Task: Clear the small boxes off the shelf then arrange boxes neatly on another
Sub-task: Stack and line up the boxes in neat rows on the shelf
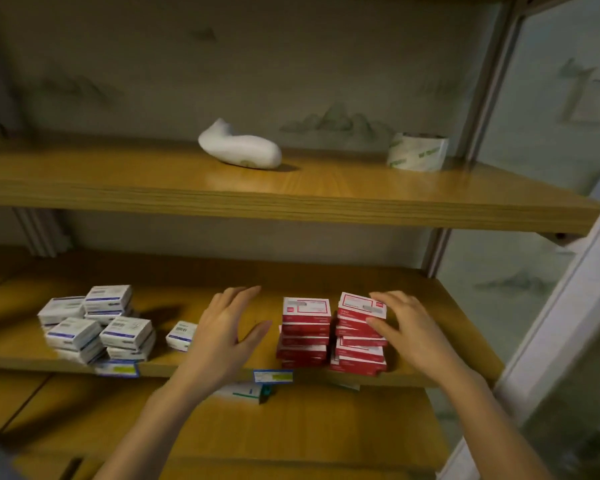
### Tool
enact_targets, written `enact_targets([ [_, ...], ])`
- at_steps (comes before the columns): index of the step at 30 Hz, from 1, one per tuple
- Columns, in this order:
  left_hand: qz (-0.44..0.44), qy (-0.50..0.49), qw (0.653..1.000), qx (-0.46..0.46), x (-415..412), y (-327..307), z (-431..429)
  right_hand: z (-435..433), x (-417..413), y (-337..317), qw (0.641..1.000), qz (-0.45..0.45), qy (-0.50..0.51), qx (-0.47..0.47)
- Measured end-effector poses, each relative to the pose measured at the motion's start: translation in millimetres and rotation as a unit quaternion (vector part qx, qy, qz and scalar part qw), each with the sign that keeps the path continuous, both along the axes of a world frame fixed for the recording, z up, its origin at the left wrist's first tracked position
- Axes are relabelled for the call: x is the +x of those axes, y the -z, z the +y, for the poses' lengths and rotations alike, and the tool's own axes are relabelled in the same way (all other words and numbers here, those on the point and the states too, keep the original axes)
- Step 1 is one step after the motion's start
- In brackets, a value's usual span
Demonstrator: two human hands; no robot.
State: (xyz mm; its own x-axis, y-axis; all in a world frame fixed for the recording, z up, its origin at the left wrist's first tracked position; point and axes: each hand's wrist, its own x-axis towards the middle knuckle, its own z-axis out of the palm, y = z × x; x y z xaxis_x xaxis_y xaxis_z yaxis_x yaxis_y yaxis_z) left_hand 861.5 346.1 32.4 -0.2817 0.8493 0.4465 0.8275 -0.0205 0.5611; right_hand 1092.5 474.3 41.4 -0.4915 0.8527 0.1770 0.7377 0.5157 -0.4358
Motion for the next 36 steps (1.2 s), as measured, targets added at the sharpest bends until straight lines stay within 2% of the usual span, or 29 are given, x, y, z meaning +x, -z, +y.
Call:
enact_targets([
  [3,0.007,-0.025,0.999,0.023,-23,-3,-29,-7,-3,-8,0.998,-0.002,-0.011,0.066],
  [7,0.023,-0.074,0.997,0.025,-59,-7,-63,-29,-33,-29,0.985,0.046,-0.093,0.135],
  [13,0.04,-0.135,0.99,0.013,-112,-7,-103,-56,-99,-47,0.964,0.081,-0.199,0.16],
  [19,0.05,-0.169,0.984,0.007,-182,-4,-128,-76,-177,-34,0.954,0.063,-0.257,0.138],
  [23,0.068,-0.143,0.987,-0.011,-244,-6,-130,-82,-238,-24,0.961,0.06,-0.253,0.091],
  [28,0.027,-0.084,0.994,-0.066,-312,3,-121,-84,-306,-13,0.97,0.042,-0.239,0.017],
  [31,-0.002,-0.027,0.994,-0.109,-335,10,-111,-83,-332,-5,0.977,0.027,-0.21,-0.011],
  [36,0.0,0.059,0.982,-0.177,-352,15,-96,-84,-347,6,0.984,-0.011,-0.169,-0.061],
])
